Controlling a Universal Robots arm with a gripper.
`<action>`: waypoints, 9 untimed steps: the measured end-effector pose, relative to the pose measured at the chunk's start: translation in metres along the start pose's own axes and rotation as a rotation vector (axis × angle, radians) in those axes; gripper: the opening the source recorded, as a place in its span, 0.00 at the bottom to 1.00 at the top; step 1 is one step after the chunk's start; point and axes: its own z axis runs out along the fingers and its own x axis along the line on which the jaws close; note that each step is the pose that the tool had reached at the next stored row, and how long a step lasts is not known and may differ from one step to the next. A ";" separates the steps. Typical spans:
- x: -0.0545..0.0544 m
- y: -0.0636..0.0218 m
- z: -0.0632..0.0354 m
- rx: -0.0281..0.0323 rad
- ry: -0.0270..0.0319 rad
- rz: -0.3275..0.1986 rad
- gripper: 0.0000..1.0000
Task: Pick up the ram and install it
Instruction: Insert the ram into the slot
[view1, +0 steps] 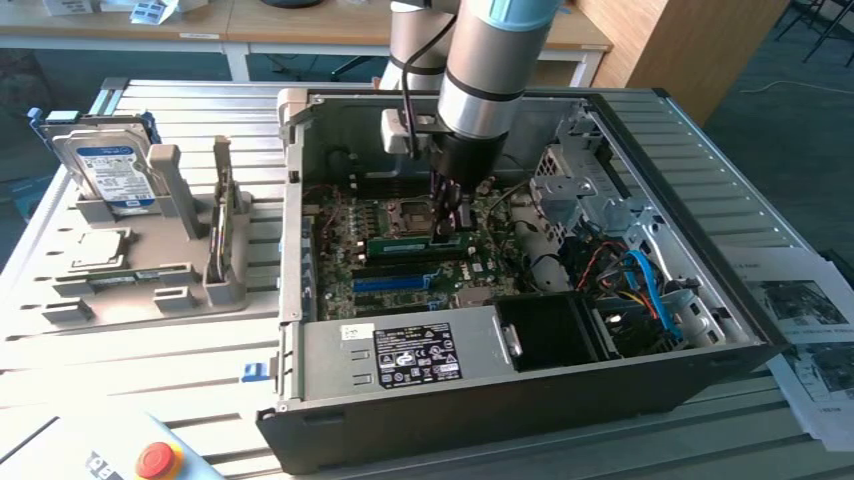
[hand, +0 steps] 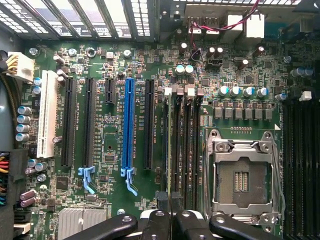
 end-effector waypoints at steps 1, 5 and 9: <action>0.000 0.0000 0.0001 0.0001 -0.0001 0.000 0.11; 0.000 -0.0001 0.0007 0.0002 -0.0005 0.003 0.11; 0.000 0.0000 0.0010 0.0000 -0.0010 0.014 0.11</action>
